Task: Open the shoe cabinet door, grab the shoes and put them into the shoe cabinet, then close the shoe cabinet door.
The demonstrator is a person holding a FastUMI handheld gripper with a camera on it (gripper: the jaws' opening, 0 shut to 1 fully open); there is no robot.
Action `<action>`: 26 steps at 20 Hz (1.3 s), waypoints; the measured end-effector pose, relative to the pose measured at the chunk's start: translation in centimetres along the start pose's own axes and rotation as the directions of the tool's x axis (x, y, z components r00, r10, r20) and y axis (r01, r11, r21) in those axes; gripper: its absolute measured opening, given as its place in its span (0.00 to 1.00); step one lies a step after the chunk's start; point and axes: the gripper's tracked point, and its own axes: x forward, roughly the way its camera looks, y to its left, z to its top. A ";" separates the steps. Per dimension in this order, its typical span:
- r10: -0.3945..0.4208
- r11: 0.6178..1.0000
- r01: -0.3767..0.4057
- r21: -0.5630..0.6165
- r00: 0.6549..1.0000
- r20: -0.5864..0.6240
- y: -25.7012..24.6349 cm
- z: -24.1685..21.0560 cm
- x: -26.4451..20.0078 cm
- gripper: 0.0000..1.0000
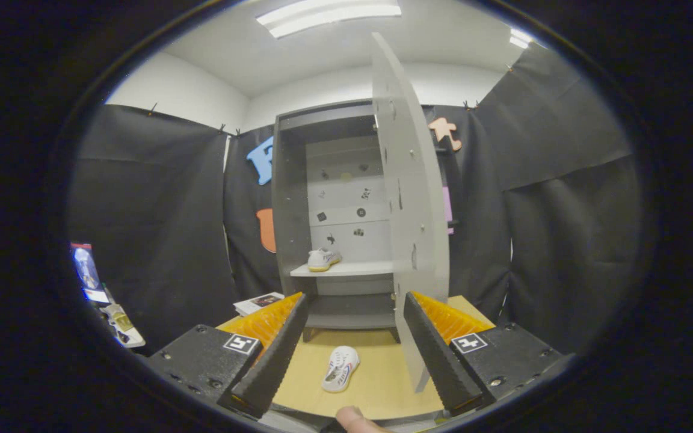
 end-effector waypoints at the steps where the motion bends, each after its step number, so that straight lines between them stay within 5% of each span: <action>1: 0.005 1.000 -0.005 0.001 1.000 -0.012 0.4 -0.8 0.6 1.00; 11: 0.038 0.997 -0.052 -0.052 0.972 -0.231 6.7 -14.0 9.8 1.00; 16: 0.042 0.998 -0.056 -0.025 0.921 -0.388 8.6 -23.2 14.9 1.00; 22: -0.073 0.997 0.082 -0.002 0.870 -0.488 6.5 -30.8 19.6 1.00; 26: -0.098 0.986 0.154 0.057 0.833 -0.545 5.9 -34.3 21.7 0.91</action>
